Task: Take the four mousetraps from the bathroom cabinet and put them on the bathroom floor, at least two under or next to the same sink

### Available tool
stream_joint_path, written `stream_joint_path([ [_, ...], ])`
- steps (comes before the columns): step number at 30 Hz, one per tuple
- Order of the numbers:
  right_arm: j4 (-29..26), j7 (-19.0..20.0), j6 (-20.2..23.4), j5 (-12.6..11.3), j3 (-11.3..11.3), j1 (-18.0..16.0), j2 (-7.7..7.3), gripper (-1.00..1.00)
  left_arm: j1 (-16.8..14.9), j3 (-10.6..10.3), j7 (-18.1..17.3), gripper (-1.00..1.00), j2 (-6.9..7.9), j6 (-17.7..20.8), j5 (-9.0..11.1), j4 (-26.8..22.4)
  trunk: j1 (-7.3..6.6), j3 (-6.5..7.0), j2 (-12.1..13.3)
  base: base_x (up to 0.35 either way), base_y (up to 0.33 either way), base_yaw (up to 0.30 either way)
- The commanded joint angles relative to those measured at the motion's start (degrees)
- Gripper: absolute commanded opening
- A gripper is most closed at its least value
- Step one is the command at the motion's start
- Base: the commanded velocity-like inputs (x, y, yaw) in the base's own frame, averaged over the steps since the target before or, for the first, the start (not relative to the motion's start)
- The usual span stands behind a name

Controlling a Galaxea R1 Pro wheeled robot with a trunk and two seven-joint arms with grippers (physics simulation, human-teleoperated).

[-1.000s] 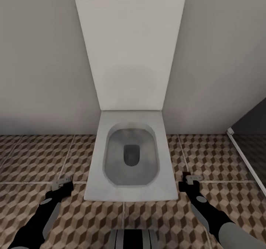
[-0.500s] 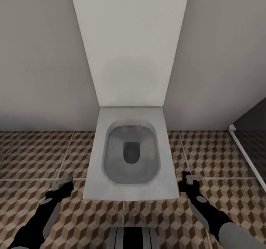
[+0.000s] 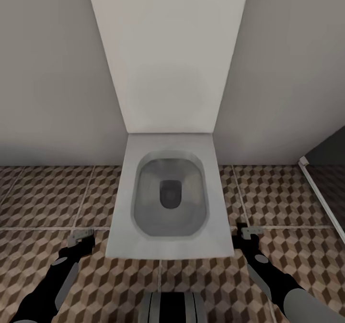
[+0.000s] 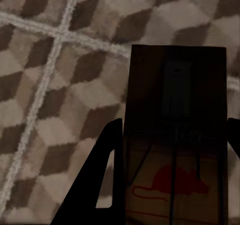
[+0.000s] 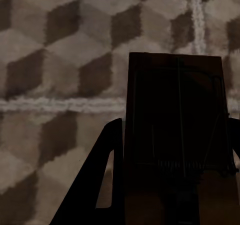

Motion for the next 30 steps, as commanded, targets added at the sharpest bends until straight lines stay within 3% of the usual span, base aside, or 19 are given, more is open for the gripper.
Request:
stream_joint_path([
  [1,0.0,-0.2,-0.2,-0.6,0.5,0.0,-0.06,-1.00,0.0,-0.1,0.5,-1.00,0.03,0.3,0.5,-0.1,0.01,-0.26,0.0,0.000,0.000,0.000],
  [14,0.1,-0.2,-0.2,-0.6,0.5,0.0,-0.06,-1.00,0.0,-0.1,0.5,-1.00,0.04,0.3,0.5,-0.1,0.35,-3.14,-0.2,0.000,0.000,0.000],
  [30,0.2,-0.2,-0.3,-0.6,0.6,0.0,-0.06,-1.00,0.0,-0.1,0.4,-1.00,-0.04,0.3,0.5,-0.1,0.40,-3.59,-0.2,0.000,0.000,0.000],
])
